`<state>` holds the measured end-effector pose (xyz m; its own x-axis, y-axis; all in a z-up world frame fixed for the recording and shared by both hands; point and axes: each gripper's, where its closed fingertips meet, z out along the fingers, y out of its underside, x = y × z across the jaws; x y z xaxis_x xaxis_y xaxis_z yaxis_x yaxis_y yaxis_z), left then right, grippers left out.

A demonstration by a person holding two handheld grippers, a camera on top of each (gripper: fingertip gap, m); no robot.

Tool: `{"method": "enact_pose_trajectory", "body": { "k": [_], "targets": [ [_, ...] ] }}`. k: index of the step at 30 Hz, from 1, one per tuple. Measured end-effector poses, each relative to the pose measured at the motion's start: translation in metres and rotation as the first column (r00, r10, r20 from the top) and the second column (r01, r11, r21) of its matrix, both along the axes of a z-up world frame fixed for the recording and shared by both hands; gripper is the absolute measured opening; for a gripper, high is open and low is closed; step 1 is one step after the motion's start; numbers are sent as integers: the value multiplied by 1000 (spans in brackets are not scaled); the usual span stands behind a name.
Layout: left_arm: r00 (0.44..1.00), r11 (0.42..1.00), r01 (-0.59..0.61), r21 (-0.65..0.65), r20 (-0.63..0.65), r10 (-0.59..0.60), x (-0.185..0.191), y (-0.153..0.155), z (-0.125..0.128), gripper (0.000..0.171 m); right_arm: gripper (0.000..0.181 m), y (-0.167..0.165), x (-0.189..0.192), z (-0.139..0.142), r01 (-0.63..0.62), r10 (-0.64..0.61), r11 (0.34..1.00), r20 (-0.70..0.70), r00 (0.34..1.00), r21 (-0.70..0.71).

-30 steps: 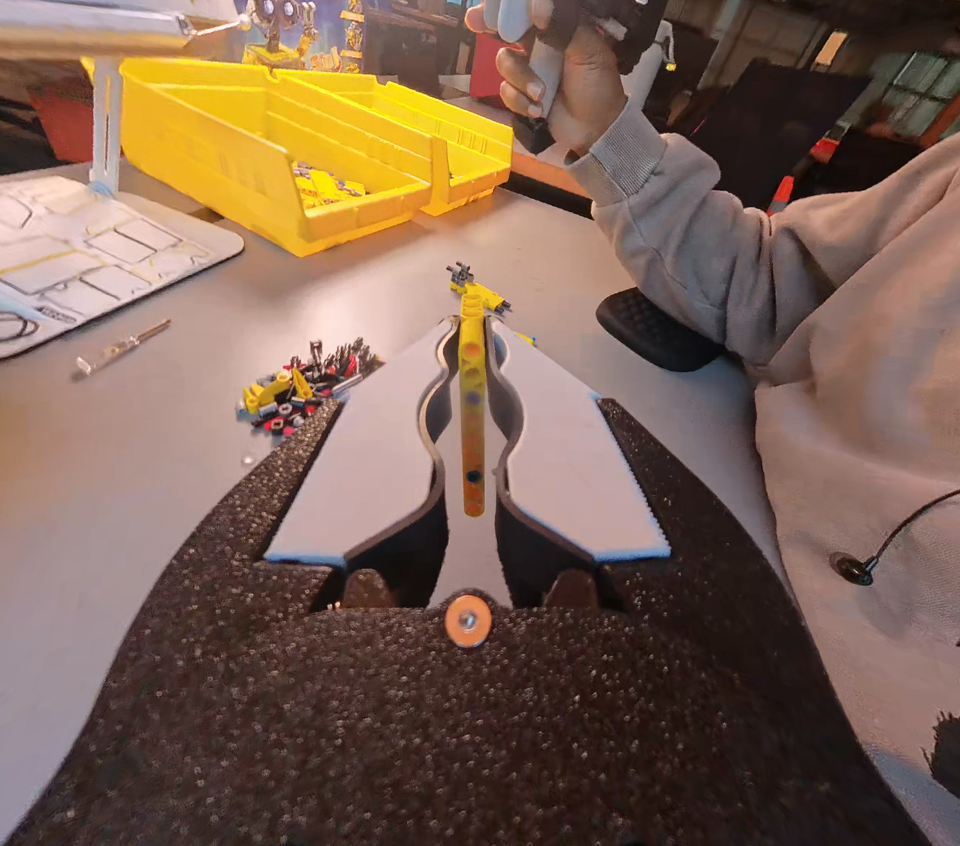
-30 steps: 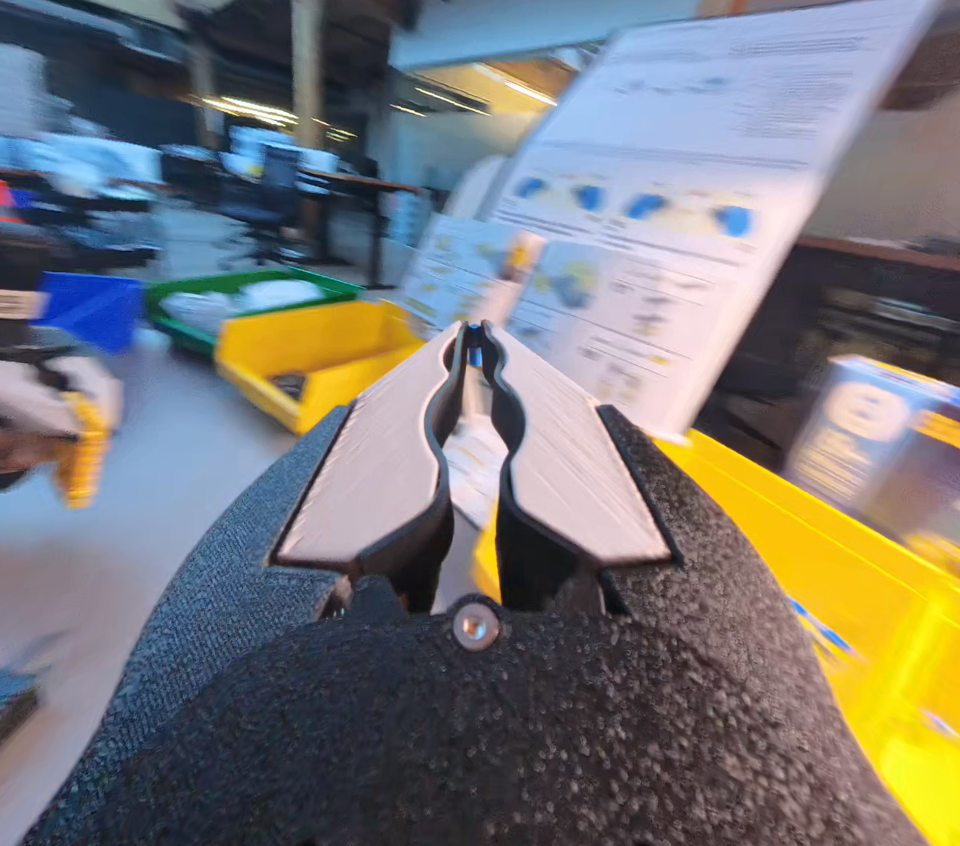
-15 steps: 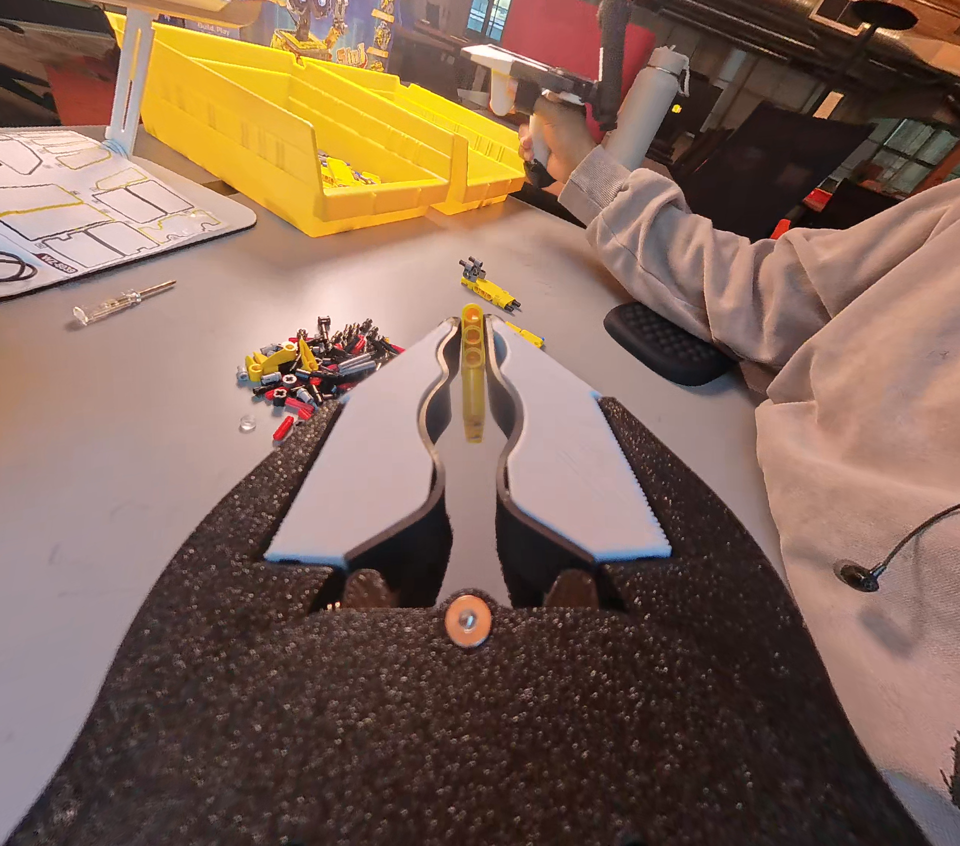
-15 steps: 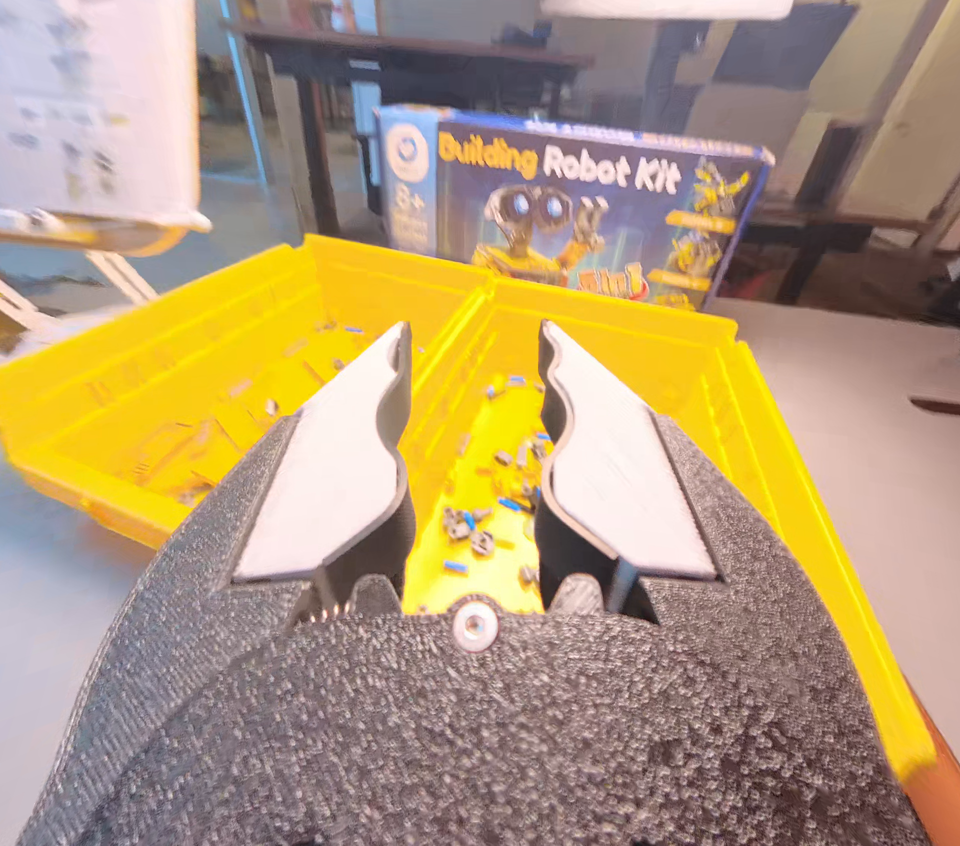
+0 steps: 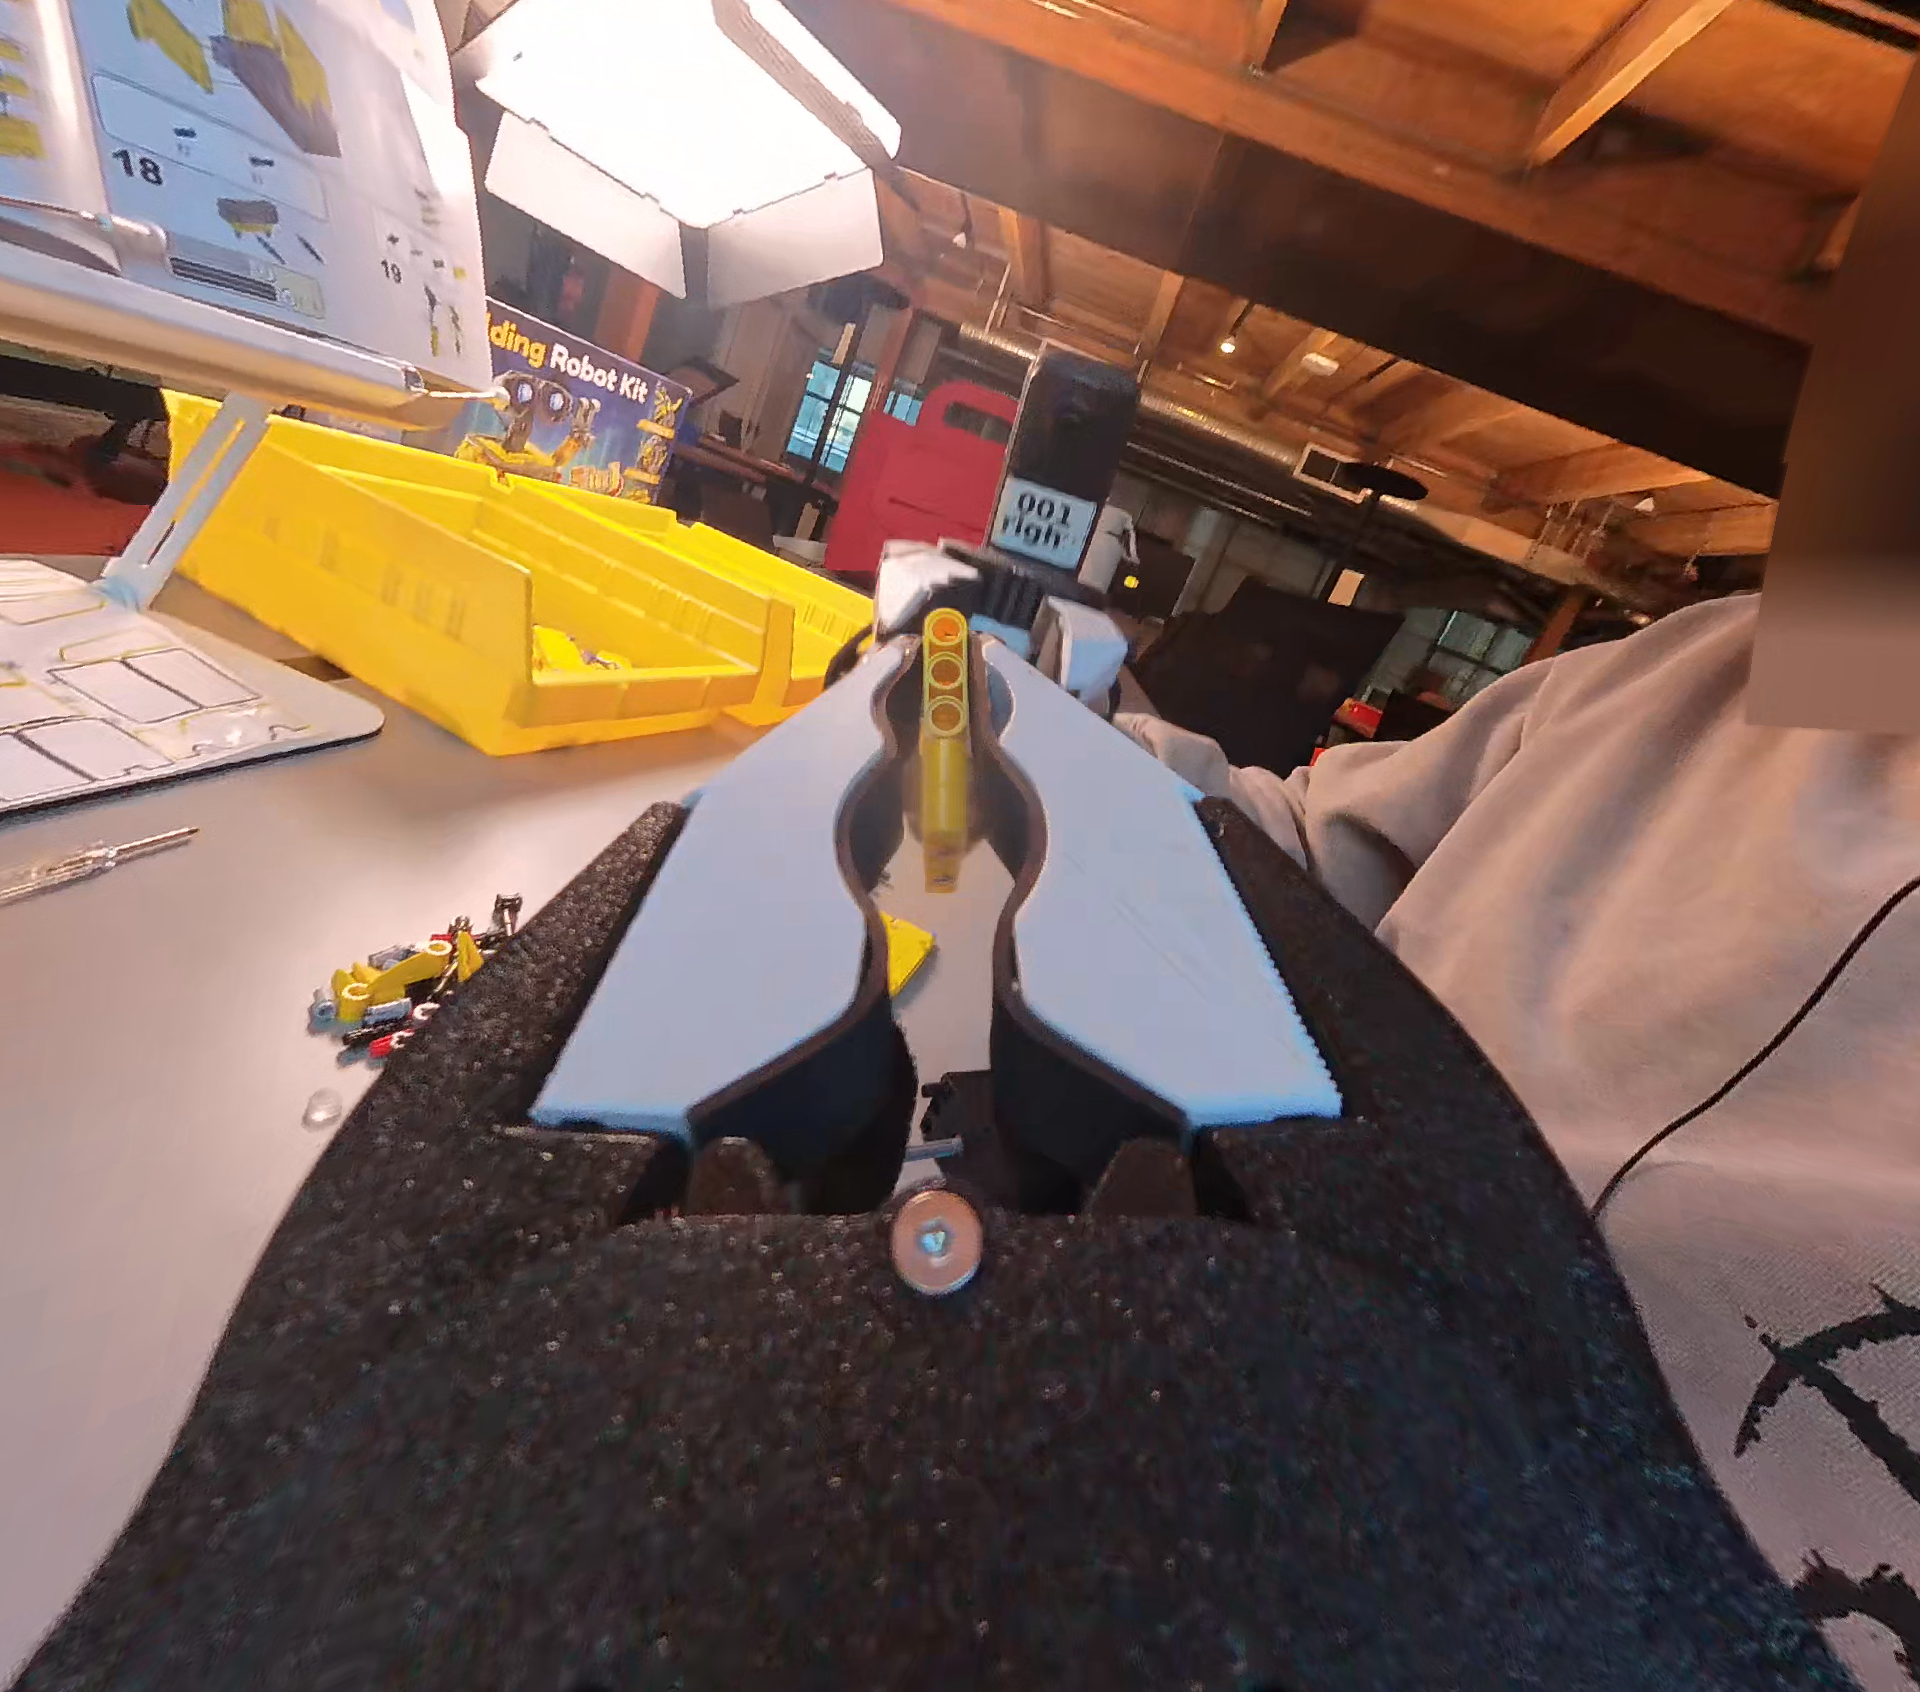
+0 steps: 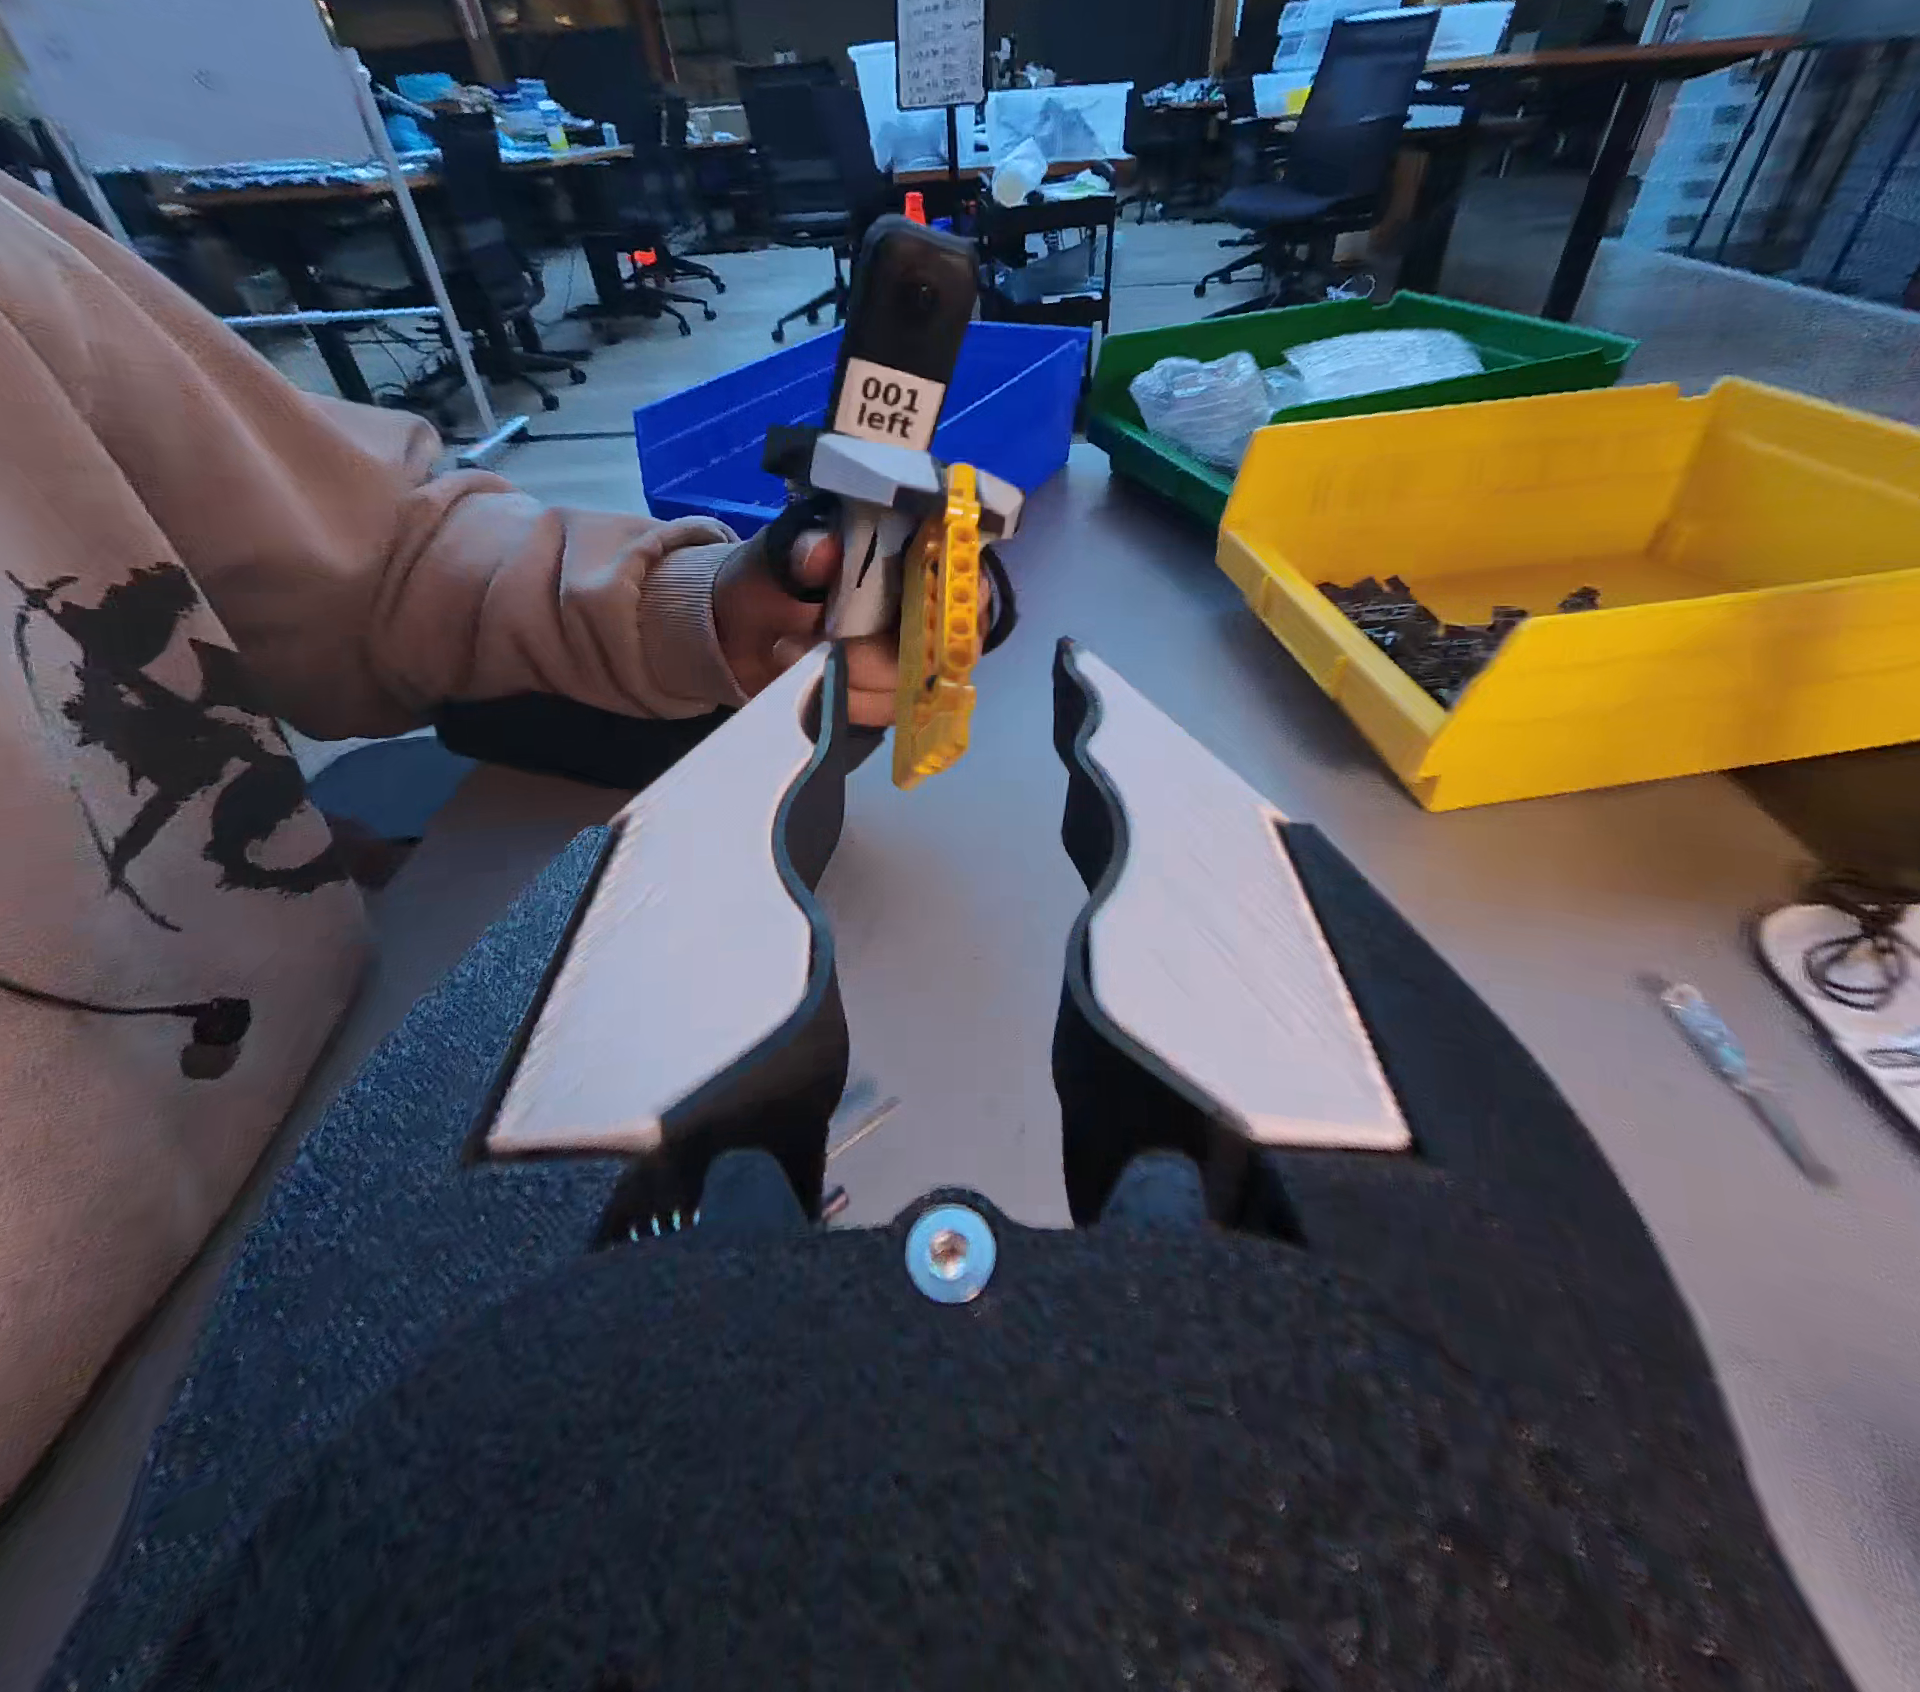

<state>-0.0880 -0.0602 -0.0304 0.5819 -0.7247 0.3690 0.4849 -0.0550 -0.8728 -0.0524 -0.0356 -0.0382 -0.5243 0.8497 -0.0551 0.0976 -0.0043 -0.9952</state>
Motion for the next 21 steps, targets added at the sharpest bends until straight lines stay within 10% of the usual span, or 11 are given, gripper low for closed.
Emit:
{"method": "enact_pose_trajectory", "body": {
  "k": [5, 21],
  "targets": [
    [999, 999, 38, 13, 17, -39, 6, -3, 2, 6, 8, -22, -17, -21, 17, -17, 1000, 15, 1000, -18],
    [986, 997, 73, -1, -150, -73, 29, -6, -10, 6, 7, -11, 5, 10, -52, 46, 989, -46, 998, -141]
  ]
}}
